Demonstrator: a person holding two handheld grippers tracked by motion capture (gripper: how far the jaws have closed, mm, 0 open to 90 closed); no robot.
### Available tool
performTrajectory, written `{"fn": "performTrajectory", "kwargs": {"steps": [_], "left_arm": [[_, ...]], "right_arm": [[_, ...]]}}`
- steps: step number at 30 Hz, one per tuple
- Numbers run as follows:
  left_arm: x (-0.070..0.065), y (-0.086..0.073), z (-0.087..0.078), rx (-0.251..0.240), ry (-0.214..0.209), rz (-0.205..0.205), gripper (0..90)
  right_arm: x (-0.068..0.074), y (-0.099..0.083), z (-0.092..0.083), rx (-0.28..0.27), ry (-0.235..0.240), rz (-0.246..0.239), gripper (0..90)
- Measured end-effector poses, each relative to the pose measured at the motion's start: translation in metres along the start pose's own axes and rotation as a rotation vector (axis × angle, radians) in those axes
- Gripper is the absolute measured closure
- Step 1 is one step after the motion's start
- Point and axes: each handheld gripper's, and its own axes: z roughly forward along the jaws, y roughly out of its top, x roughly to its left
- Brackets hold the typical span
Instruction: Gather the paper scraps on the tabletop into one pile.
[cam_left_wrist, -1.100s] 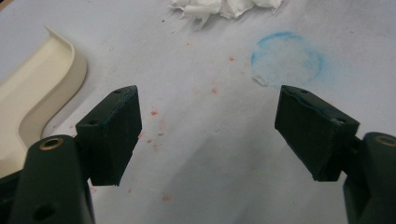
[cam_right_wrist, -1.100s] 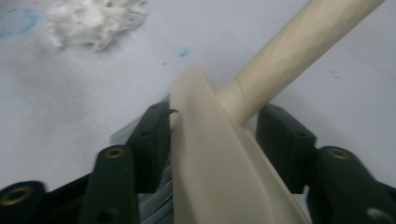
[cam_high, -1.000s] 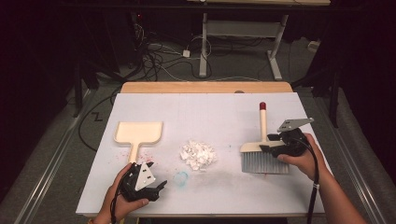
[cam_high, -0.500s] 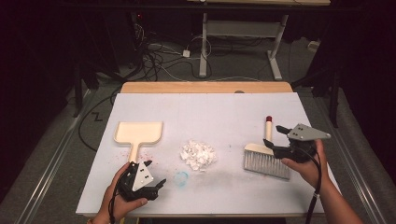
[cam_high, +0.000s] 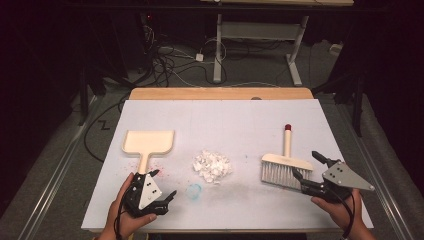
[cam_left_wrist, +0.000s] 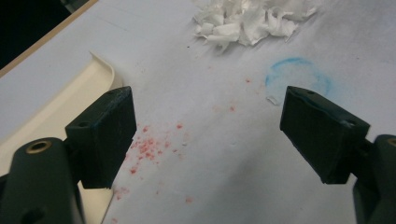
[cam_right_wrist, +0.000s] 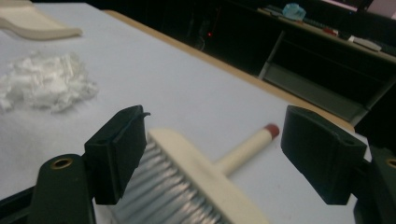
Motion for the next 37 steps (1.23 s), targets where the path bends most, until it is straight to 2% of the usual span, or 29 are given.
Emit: {"fn": "performTrajectory", "kwargs": {"steps": [4, 11, 16, 30, 33, 37], "left_arm": [[0.0, -0.003, -0.002, -0.009, -0.001, -0.014, 18.0], [-0.002, -0.004, -0.006, -0.016, 0.003, -0.003, 17.8], [-0.001, -0.005, -0.003, -0.007, -0.001, -0.011, 17.5], [-0.002, -0.004, 0.003, 0.017, -0.008, 0.0, 17.5], [-0.002, -0.003, 0.005, 0.025, -0.006, 0.002, 17.5], [-0.002, -0.003, 0.004, 0.025, -0.004, 0.0, 17.5]], "right_arm": [[0.004, -0.012, -0.004, 0.039, 0.016, 0.002, 21.5], [0.009, -0.008, -0.007, 0.023, 0.015, -0.002, 21.1], [0.008, -0.009, -0.004, 0.032, 0.013, -0.004, 21.1], [0.007, -0.008, -0.002, 0.035, 0.013, -0.006, 21.2], [0.007, -0.008, -0.003, 0.033, -0.006, -0.013, 21.9], [0.005, -0.007, -0.003, 0.03, -0.009, -0.004, 22.9]]}}
